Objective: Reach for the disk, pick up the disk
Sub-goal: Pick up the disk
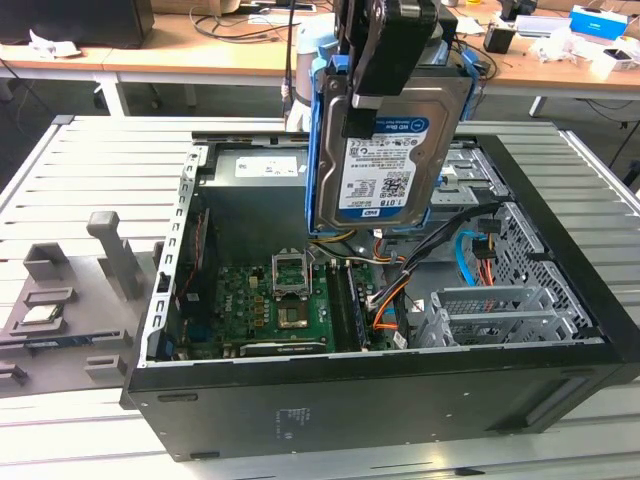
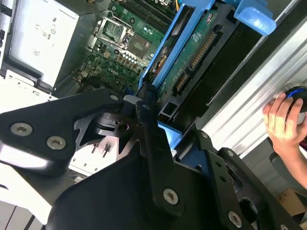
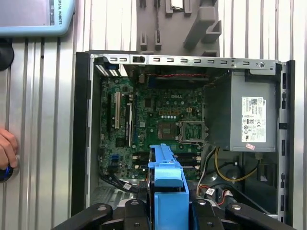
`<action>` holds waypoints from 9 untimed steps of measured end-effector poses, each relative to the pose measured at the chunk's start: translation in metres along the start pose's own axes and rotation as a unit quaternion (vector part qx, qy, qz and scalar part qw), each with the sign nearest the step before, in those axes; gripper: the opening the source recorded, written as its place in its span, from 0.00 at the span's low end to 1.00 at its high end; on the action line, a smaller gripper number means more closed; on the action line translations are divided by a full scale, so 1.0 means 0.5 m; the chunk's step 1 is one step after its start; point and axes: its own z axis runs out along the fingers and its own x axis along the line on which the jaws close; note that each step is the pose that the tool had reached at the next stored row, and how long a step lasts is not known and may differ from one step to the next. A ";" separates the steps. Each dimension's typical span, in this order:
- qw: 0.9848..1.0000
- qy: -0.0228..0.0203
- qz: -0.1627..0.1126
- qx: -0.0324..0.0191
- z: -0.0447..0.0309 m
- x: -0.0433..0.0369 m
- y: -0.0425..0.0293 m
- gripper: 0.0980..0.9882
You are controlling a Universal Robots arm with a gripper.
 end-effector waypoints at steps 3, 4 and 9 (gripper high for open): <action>1.000 0.000 0.000 0.000 0.000 0.006 0.000 0.30; 1.000 0.000 0.000 0.000 0.000 0.008 0.000 0.30; 1.000 0.000 0.000 0.000 0.000 0.016 0.000 0.30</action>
